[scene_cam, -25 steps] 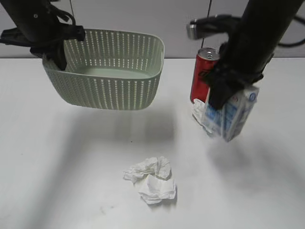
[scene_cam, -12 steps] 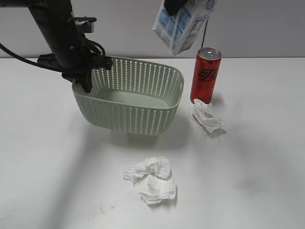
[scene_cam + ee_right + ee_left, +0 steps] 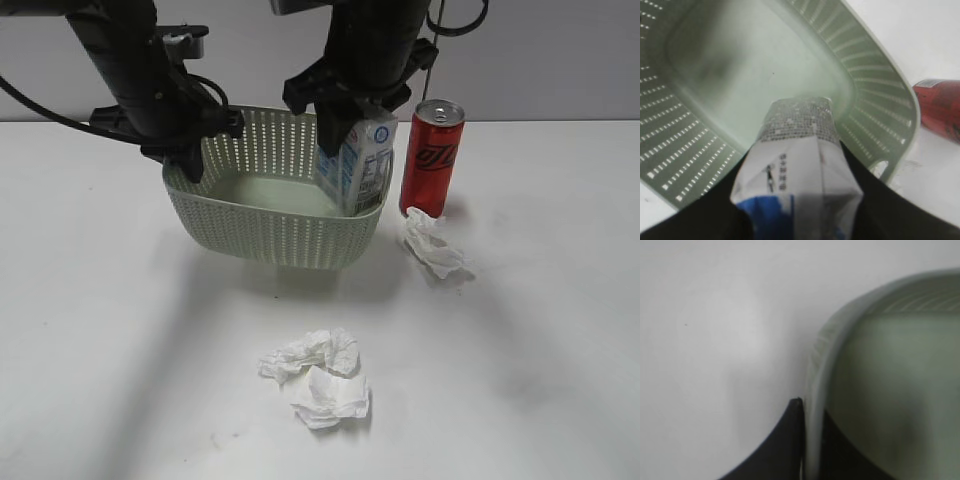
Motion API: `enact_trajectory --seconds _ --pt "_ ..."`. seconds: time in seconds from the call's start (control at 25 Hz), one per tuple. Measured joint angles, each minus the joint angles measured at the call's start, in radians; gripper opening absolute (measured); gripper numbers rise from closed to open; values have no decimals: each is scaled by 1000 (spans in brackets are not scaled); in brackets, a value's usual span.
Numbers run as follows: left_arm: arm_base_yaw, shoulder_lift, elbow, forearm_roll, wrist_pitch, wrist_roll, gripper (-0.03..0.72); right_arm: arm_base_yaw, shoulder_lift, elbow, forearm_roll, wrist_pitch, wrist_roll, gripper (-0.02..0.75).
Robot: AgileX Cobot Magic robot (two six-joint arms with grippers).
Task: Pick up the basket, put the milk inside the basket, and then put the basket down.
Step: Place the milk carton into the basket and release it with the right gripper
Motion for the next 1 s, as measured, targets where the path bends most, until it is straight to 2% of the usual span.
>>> enact_trajectory --seconds 0.2,0.36,0.52,0.6,0.72,0.8,1.0 --pt "7 0 0 3 -2 0 0 1 54 -1 12 -62 111 295" --pt "7 0 0 3 -2 0 0 1 91 -1 -25 -89 234 295" --pt "7 0 0 3 -1 0 0 -1 102 -1 -23 -91 229 304" --pt "7 0 0 5 -1 0 0 -1 102 -6 -6 -93 206 401" --pt "8 8 2 31 15 5 0 -1 102 -18 17 -96 181 601" --pt "8 8 3 33 21 8 0 -1 102 -37 19 -84 175 641" --pt "13 8 3 15 31 8 0 -3 75 -121 19 -19 159 645"
